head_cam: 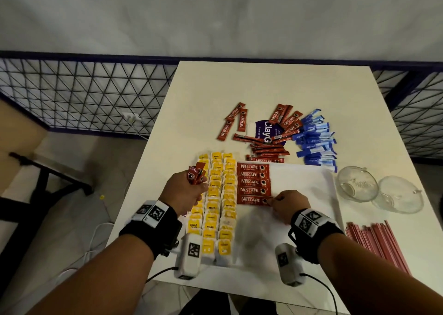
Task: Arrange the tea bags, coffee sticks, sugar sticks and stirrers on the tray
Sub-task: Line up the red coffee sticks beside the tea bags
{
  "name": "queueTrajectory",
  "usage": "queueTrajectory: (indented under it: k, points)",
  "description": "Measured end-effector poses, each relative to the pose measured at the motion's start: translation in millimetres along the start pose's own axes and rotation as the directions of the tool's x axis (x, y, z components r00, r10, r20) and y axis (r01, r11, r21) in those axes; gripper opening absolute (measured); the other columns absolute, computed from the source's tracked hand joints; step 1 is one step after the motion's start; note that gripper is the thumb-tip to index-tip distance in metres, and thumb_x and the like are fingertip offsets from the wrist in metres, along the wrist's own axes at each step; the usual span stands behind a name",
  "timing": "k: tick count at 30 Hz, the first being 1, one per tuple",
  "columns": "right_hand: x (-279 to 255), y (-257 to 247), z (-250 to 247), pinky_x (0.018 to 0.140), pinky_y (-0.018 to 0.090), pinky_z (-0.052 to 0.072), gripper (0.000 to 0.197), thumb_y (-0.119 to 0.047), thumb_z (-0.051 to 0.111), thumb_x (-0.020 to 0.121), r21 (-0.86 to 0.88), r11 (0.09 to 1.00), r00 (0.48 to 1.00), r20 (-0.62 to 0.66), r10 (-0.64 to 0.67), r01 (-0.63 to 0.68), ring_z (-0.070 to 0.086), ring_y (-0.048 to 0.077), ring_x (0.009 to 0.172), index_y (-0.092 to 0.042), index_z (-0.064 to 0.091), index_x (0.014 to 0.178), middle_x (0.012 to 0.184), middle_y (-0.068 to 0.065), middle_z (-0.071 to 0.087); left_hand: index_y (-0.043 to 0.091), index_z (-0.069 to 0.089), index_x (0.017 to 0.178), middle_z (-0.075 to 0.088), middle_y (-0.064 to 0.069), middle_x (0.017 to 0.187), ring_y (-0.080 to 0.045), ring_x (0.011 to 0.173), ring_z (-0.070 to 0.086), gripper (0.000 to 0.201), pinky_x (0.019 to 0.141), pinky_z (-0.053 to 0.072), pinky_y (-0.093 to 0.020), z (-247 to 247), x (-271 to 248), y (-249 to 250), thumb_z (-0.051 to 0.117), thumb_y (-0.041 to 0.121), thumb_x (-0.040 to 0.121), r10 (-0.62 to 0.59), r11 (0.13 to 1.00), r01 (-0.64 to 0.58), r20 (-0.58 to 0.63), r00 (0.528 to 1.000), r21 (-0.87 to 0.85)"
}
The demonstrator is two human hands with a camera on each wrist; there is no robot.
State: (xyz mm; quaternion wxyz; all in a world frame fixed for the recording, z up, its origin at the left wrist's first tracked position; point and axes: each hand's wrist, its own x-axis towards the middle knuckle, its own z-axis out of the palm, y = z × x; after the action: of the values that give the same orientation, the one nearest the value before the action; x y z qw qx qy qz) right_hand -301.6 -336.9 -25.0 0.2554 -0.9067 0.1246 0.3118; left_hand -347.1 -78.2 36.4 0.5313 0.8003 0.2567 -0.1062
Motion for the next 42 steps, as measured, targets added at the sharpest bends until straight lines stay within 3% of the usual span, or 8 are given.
queueTrajectory:
  k: [10,16,21,24,27,31,36,42]
  points:
    - [2,-7,0,0.067,0.027,0.049,0.031,-0.047,0.062,0.086,-0.074,0.997,1.0,-0.003,0.024,-0.024,0.062,0.019,0.076,-0.017,0.066,0.081,0.082,0.001,0.066,0.013,0.067,0.087,0.058,-0.001,0.057,-0.017,0.049,0.051,0.006,0.046,0.042,-0.025,-6,2,2,0.068,0.008,0.085,-0.011,1.0,0.011,0.008,1.0,-0.022]
    - [1,-7,1,0.073,0.03,0.052,0.036,-0.049,0.06,0.086,-0.099,0.995,1.0,-0.016,0.013,-0.015,0.063,0.021,0.081,-0.014,0.065,0.082,0.086,0.002,0.067,0.01,0.067,0.092,0.063,-0.005,0.066,-0.017,0.05,0.056,0.005,0.046,0.046,-0.023,-5,-1,5,0.067,0.009,0.087,-0.007,0.999,0.008,0.058,0.998,-0.032]
    - [-4,-2,-12,0.079,0.04,0.057,0.046,-0.056,0.054,0.085,0.028,1.0,1.0,-0.011,-0.003,0.004,0.067,0.023,0.075,-0.013,0.067,0.076,0.08,0.004,0.071,0.005,0.065,0.093,0.067,-0.009,0.076,-0.024,0.064,0.065,0.007,0.07,0.055,-0.043,-7,-5,5,0.067,0.01,0.088,-0.024,0.993,0.053,0.265,0.964,-0.105]
    - [-20,-16,-26,0.07,0.034,0.057,0.043,-0.055,0.053,0.088,0.122,0.974,0.98,-0.079,-0.184,0.192,0.064,0.017,0.067,-0.016,0.065,0.077,0.073,0.0,0.068,0.007,0.063,0.088,0.065,-0.008,0.072,-0.022,0.057,0.061,0.005,0.063,0.052,-0.04,-1,-12,13,0.067,0.011,0.088,-0.011,0.997,0.041,0.379,0.926,-0.071]
    - [-47,-46,-41,0.057,0.027,0.05,0.024,-0.045,0.058,0.089,0.324,0.825,0.879,-0.051,-0.473,0.463,0.057,0.009,0.055,-0.023,0.065,0.082,0.065,-0.006,0.064,0.008,0.062,0.087,0.064,-0.007,0.069,-0.02,0.051,0.057,0.006,0.052,0.051,-0.032,16,-19,33,0.068,0.006,0.087,0.019,0.998,0.01,0.502,0.864,-0.055]
    - [-63,-58,-58,0.057,0.029,0.047,0.017,-0.033,0.059,0.092,0.35,0.743,0.801,-0.034,-0.598,0.57,0.054,0.009,0.055,-0.02,0.068,0.084,0.067,0.004,0.065,0.009,0.063,0.089,0.066,-0.006,0.071,-0.019,0.053,0.058,0.007,0.053,0.051,-0.032,35,-26,54,0.069,0.006,0.086,0.022,1.0,-0.024,0.577,0.816,-0.005]
    - [-58,-35,-72,0.06,0.03,0.048,0.021,-0.031,0.056,0.094,0.372,0.765,0.845,-0.13,-0.518,0.526,0.053,0.006,0.054,-0.017,0.064,0.081,0.062,-0.006,0.059,0.009,0.063,0.094,0.068,-0.012,0.078,-0.02,0.056,0.061,0.011,0.052,0.052,-0.031,40,-33,57,0.07,0.01,0.085,0.043,0.996,0.0,0.494,0.868,-0.087]
    - [-54,-20,-73,0.058,0.031,0.051,0.016,-0.024,0.054,0.094,0.446,0.764,0.868,-0.061,-0.493,0.466,0.057,0.013,0.059,-0.018,0.062,0.081,0.072,0.003,0.064,0.006,0.063,0.08,0.065,-0.011,0.07,-0.021,0.052,0.054,0.01,0.055,0.046,-0.03,51,-44,52,0.061,0.005,0.091,0.05,0.95,0.051,0.312,0.949,-0.308]
